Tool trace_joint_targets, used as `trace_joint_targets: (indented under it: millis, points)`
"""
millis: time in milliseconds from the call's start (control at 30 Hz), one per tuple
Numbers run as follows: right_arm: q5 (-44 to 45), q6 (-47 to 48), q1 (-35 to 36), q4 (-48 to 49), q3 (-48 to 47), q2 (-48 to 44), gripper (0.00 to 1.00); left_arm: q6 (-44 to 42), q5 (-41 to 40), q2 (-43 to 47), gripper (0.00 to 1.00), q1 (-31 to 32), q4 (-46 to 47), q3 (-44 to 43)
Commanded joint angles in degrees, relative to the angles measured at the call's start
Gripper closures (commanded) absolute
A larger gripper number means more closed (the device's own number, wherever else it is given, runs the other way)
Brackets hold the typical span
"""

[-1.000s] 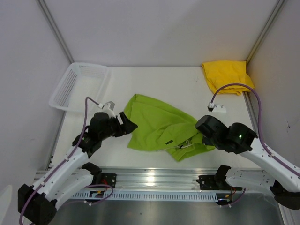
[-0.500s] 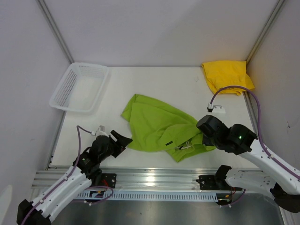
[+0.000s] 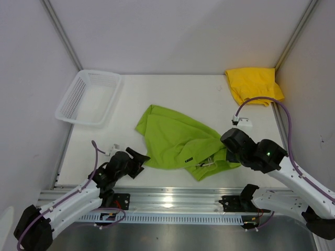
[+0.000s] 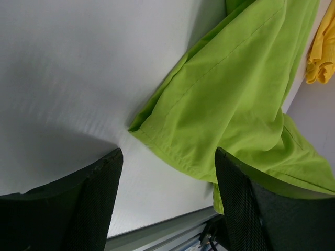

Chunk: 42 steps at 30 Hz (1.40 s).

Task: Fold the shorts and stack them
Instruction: Flatten the shorts out

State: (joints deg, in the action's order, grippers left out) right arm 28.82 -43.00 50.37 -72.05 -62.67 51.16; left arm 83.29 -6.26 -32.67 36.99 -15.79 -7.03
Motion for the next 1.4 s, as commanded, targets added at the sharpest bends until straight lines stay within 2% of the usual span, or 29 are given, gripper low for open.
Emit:
trace_joint_targets:
  millis: [0, 133, 233, 267, 433, 533, 567, 633, 700, 767, 833, 933, 1033, 1067, 1200, 1233, 1267, 1300, 1367]
  points:
    - [-0.16, 0.99, -0.45, 2.18, -0.08, -0.97, 1.0, 3.28, -0.24, -5.99, 0.27, 2.37, 7.85, 2.1]
    - [-0.87, 1.08, -0.54, 3.06, 0.36, -1.06, 1.0, 4.95, -1.82, -10.22, 0.3, 3.44, 12.54, 2.98]
    - [-0.87, 0.9, -0.54, 3.06, 0.45, -1.41, 1.0, 5.74, -3.75, -11.98, 0.41, 3.7, 13.15, 3.16]
    - [-0.7, 0.64, -0.45, 3.06, 0.45, -1.5, 1.0, 5.75, -4.63, -12.51, 0.5, 3.7, 13.5, 3.16]
    - [-0.96, 0.64, -0.54, 3.85, 0.62, -2.99, 1.0, 6.27, -7.09, -19.7, 0.51, 3.79, 15.44, 2.37]
    - [-1.48, 0.46, -0.62, 4.11, 0.97, -3.25, 1.0, 7.33, -7.45, -24.89, 0.52, 3.79, 20.96, 2.8]
    - [-1.92, 0.55, -0.62, 4.11, 1.06, -3.34, 1.0, 7.24, -7.54, -26.3, 0.57, 3.79, 23.94, 2.72]
    - [-2.1, 0.55, -0.54, 4.37, 1.5, -3.78, 1.0, 6.63, -8.24, -31.28, 0.78, 3.79, 26.77, 2.02]
    - [-2.45, 0.64, -0.54, 4.64, 1.59, -4.05, 1.0, 5.75, -8.42, -34.99, 0.92, 3.7, 29.23, 0.7]
    - [-2.89, 0.64, -0.45, 4.73, 1.68, -4.57, 1.0, 4.96, -8.33, -39.48, 1.0, 3.7, 31.16, -0.79]
    - [-3.07, 0.64, -0.54, 4.64, 1.68, -4.92, 1.0, 4.69, -8.42, -41.33, 1.0, 3.7, 31.96, -1.93]
    - [-3.07, 0.46, -0.53, 4.38, 1.94, -5.54, 1.0, 0.75, -10.61, -40.64, 1.0, 3.7, 28.38, -5.35]
    - [-3.33, 1.43, -0.54, 4.55, 2.12, -5.54, 1.0, -4.61, -14.12, -36.61, 1.0, 3.7, 17.67, -12.28]
    - [-3.94, 2.39, -0.54, 4.64, 1.94, -5.02, 1.0, -7.15, -17.52, -35.29, 1.0, 3.7, 10.42, -13.96]
    - [-7.02, 6.77, -0.45, 6.48, 0.19, -2.74, 1.0, -14.01, -27.37, -26.6, 1.0, 2.83, -2.82, -27.9]
    - [-7.98, 7.84, -0.36, 7.36, -0.16, -2.03, 1.0, -15.86, -27.66, -25.53, 1.0, 1.69, -4.41, -29.78]
    - [-10.25, 9.07, -0.19, 8.32, -0.52, -1.5, 1.0, -20.75, -26.88, -24.56, 1.0, -2.06, -5.47, -31.19]
    - [-11.49, 11.34, -0.01, 11.03, -0.87, -0.98, 1.0, -23.14, -22.26, -23.77, 1.0, -4.54, -5.22, -35.12]
    - [-14.56, 13.46, 1.22, 14.03, -1.22, 0.34, 1.0, -27.45, -16.97, -22.44, 1.0, -11.9, -5.13, -37.35]
